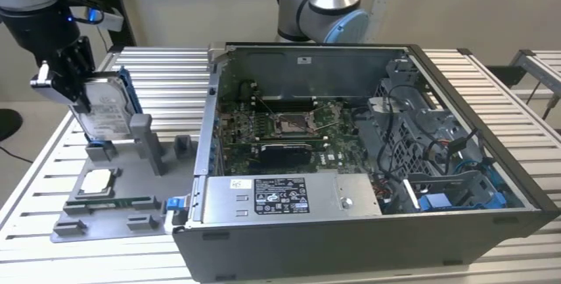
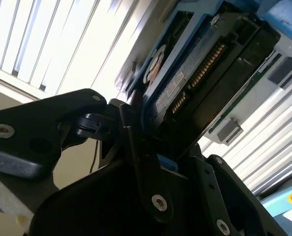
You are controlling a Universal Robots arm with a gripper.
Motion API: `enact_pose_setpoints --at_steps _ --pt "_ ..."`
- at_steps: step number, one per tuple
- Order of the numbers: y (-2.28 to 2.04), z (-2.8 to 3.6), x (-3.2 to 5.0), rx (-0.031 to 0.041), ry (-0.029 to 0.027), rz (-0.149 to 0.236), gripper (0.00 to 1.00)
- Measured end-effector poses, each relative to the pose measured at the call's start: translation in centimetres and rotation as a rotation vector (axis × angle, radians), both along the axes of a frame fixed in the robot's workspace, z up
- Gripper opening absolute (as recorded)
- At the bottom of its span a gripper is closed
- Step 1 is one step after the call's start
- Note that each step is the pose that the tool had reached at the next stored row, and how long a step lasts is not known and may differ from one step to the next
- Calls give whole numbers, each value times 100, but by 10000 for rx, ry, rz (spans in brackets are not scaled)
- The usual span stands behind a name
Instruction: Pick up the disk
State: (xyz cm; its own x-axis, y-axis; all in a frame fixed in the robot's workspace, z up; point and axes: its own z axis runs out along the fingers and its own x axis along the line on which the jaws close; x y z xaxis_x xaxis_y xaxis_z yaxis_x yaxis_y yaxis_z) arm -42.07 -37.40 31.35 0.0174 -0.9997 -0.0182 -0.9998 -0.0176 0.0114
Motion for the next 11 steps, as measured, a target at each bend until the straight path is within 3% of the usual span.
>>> enact_pose_setpoints --at_steps 11 --pt "0 501 0 0 0 0 0"
